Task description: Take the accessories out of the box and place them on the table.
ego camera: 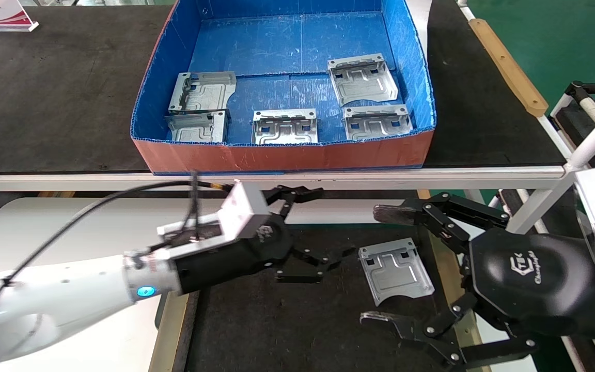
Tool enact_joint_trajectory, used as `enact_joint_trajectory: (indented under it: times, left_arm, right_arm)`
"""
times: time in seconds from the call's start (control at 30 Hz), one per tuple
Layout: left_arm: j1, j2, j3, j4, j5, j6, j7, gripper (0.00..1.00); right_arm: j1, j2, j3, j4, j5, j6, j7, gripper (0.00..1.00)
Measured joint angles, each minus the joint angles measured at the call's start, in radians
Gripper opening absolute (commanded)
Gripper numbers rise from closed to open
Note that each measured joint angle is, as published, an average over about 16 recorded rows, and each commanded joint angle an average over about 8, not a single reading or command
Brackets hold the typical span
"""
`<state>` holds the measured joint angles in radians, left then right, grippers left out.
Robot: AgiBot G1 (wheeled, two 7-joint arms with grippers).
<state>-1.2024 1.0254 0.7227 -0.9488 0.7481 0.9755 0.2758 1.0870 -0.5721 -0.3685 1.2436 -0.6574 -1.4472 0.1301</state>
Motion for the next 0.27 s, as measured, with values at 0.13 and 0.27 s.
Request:
enact_joint_trajectory:
  times: [0.13, 0.27]
  left_arm:
    - [0.010, -0.032, -0.034, -0.026, -0.001, 0.040, -0.036, 1.00]
    - [0.018, -0.057, -0.061, -0.046, -0.002, 0.072, -0.064, 1.00]
  right_arm:
    - [0.000, 0.000, 0.000, 0.000, 0.000, 0.000, 0.000, 1.00]
    - [0.000, 0.000, 0.000, 0.000, 0.000, 0.000, 0.000, 1.00]
